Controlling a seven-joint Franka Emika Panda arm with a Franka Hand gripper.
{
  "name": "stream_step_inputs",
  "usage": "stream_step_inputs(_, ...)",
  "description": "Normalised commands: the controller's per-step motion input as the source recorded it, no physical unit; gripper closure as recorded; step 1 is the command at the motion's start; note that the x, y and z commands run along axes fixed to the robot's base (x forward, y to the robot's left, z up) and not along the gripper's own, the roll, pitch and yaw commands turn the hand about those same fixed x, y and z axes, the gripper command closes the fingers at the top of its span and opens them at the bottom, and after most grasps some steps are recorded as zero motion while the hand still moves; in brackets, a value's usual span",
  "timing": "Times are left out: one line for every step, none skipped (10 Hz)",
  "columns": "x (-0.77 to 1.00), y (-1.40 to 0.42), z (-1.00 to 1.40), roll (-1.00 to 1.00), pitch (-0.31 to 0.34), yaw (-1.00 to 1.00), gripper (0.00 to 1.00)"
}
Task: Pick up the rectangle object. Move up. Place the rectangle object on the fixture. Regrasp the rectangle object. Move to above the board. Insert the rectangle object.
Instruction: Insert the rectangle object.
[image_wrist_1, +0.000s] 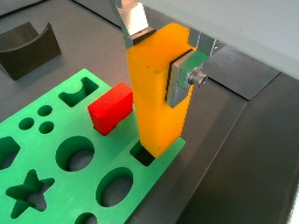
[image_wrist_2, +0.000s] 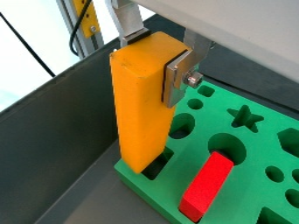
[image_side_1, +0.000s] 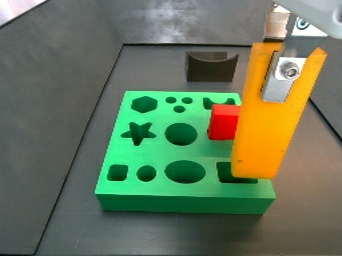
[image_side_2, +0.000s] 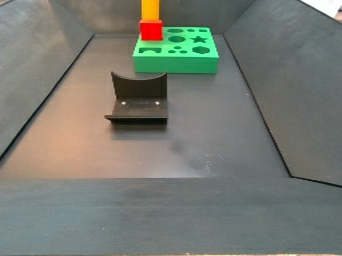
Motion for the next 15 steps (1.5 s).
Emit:
stream_step_inputs(-0.31,0.09,-0.35,0.04,-0.033,0.03,1.00)
stream_step_inputs(-0.01,0.00,-0.03,0.00,0.000,0.00,1.00)
stream_step_inputs(0.00,-0.01,0.00,-0.01,0.000,0.00,1.00)
stream_step_inputs(-0.25,0.00,-0.25,0.05,0.000,0.00,1.00)
stream_step_inputs(-0.27,0.00,-0.29,0.05,0.000,0.00,1.00)
stream_step_inputs(-0.07,-0.01,-0.15,0.00,-0.011,0.04,1.00)
stream_step_inputs(-0.07,-0.02,-0.18,0.00,-0.017,0.05,1.00)
stream_step_inputs(0.00,-0.03,-0.07,0.00,0.000,0.05,1.00)
stream_step_inputs(-0.02,0.00,-0.03,0.00,0.000,0.00,1.00)
stream_step_inputs(-0.05,0.00,-0.12,0.00,0.000,0.00,1.00)
stream_step_inputs(-0.15,0.00,-0.16,0.00,0.000,0.04,1.00)
stream_step_inputs(-0.13,-0.04,-0.18,0.00,0.000,0.10,1.00)
stream_step_inputs(-0.20,0.00,-0.20,0.00,-0.003,0.13,1.00)
stream_step_inputs(-0.01,-0.07,-0.31,0.00,0.000,0.22,1.00)
stream_step_inputs(0.27,-0.01,-0.43,0.01,0.000,0.26,1.00)
